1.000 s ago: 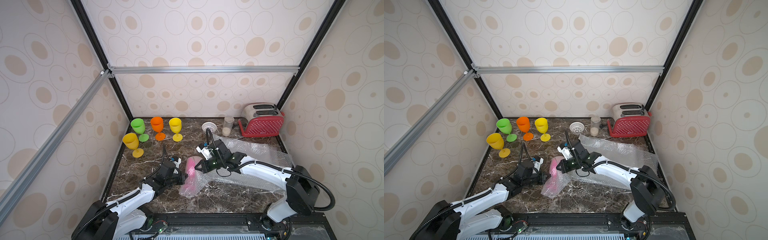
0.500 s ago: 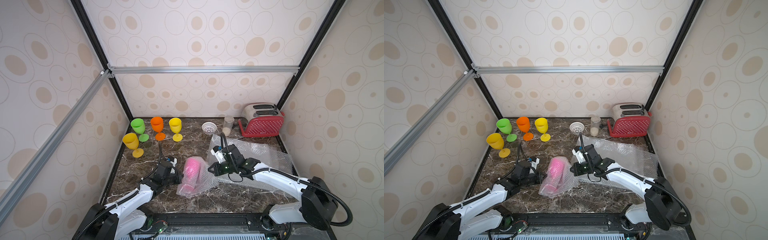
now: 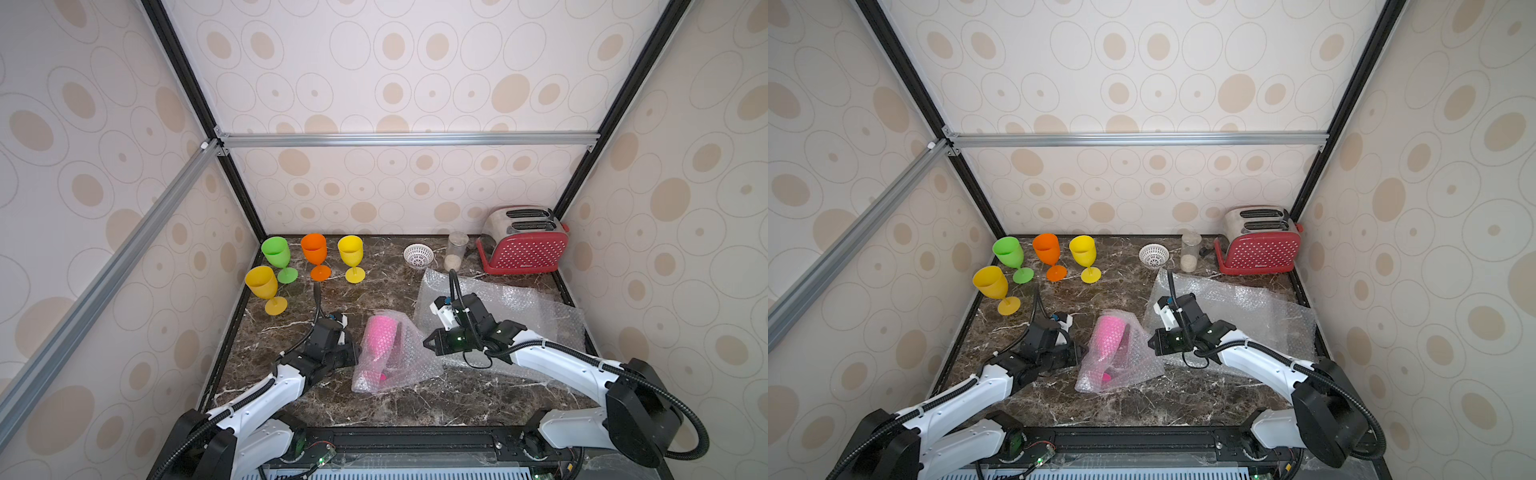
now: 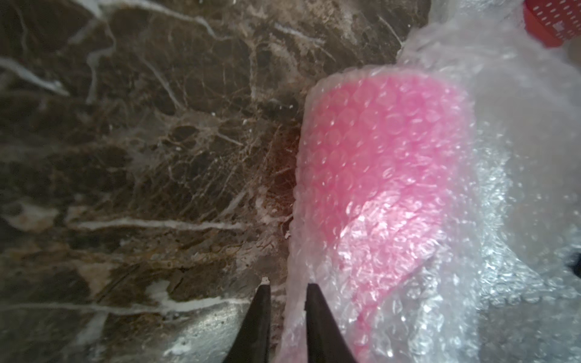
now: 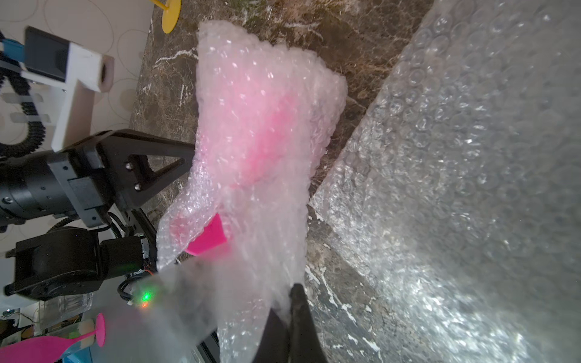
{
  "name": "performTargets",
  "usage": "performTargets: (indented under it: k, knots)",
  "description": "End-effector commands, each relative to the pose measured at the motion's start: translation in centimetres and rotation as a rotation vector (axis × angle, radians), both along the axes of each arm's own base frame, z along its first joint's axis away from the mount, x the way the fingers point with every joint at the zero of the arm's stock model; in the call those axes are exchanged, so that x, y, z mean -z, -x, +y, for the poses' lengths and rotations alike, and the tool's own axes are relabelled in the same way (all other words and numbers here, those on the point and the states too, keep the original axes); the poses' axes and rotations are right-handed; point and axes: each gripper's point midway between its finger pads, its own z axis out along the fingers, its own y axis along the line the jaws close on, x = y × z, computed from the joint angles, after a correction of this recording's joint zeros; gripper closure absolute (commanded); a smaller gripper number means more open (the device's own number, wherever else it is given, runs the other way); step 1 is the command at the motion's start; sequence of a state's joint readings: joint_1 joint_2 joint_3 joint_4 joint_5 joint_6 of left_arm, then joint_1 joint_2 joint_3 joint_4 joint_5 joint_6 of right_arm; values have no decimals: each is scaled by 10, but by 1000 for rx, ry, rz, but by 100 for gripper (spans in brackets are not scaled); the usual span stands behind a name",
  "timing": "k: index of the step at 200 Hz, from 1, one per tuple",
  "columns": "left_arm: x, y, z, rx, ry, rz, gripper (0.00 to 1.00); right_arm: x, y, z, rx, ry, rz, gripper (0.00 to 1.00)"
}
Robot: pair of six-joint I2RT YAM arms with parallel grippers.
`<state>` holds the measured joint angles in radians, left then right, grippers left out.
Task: Unpack wine glasses from bubble wrap
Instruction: Unwrap the bubble wrap at the center of the board.
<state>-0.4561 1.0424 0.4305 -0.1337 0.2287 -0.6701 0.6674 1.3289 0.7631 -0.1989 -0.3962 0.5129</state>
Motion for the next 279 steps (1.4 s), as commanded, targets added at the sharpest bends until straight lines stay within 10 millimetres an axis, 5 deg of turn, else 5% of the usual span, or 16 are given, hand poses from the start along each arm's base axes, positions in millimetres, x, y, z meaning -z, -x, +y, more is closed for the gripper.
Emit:
performTargets:
  k: [1,59,107,126,142,190,228,279]
  knots:
    - [-33,-12,0,5,-11,-73,68,-11,-2,15,-27,-35,-11,100]
    - [-63,-7,-45,141,150,-122,50,-16,-2,33,-69,-45,-22,100]
    - [-44,1,-70,219,121,-90,40,-14,-1,43,-89,-50,-17,100]
    - [-29,0,-65,214,62,-56,41,-12,0,45,-94,-48,-13,100]
    - [-18,0,-57,200,5,-36,47,-10,1,45,-94,-47,-10,100]
    - [-14,-4,-46,146,-36,-47,90,-8,0,37,-78,-14,-27,100]
    - [-17,-11,-23,61,-39,-62,100,-11,-3,27,-40,7,-60,100]
    - [-23,-20,19,-125,51,-94,100,-4,-12,6,66,11,-65,100]
